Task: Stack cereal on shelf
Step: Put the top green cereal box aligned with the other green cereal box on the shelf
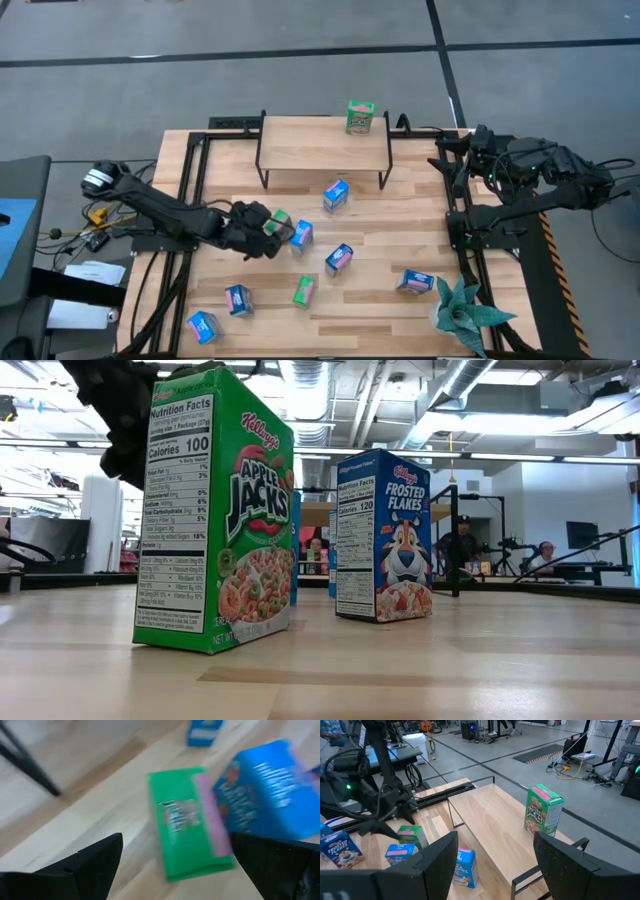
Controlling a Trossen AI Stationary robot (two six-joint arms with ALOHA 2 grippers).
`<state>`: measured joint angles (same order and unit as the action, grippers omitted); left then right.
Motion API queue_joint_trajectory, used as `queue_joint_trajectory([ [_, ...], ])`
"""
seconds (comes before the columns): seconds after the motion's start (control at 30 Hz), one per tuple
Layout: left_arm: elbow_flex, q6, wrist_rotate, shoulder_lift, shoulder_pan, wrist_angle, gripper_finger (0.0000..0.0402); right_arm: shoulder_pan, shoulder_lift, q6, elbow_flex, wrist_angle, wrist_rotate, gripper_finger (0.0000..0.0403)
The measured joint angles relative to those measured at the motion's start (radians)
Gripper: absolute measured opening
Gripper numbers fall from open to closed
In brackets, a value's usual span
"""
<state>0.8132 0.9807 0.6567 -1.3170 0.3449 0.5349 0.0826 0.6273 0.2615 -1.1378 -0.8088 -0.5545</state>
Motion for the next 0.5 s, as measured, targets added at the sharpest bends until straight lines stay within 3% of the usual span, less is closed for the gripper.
queue_joint_trajectory([
  [0.27, 0.009, 0.009, 0.028, -0.023, 0.001, -0.026, 0.0358, 0.0, 0.0, 0.001, 0.0, 0.001, 0.001, 0.0286],
  [0.5, 0.009, 0.009, -0.015, -0.024, 0.002, -0.025, 0.0316, 0.0, 0.0, 0.001, 0.0, 0.0, 0.002, 0.0286],
])
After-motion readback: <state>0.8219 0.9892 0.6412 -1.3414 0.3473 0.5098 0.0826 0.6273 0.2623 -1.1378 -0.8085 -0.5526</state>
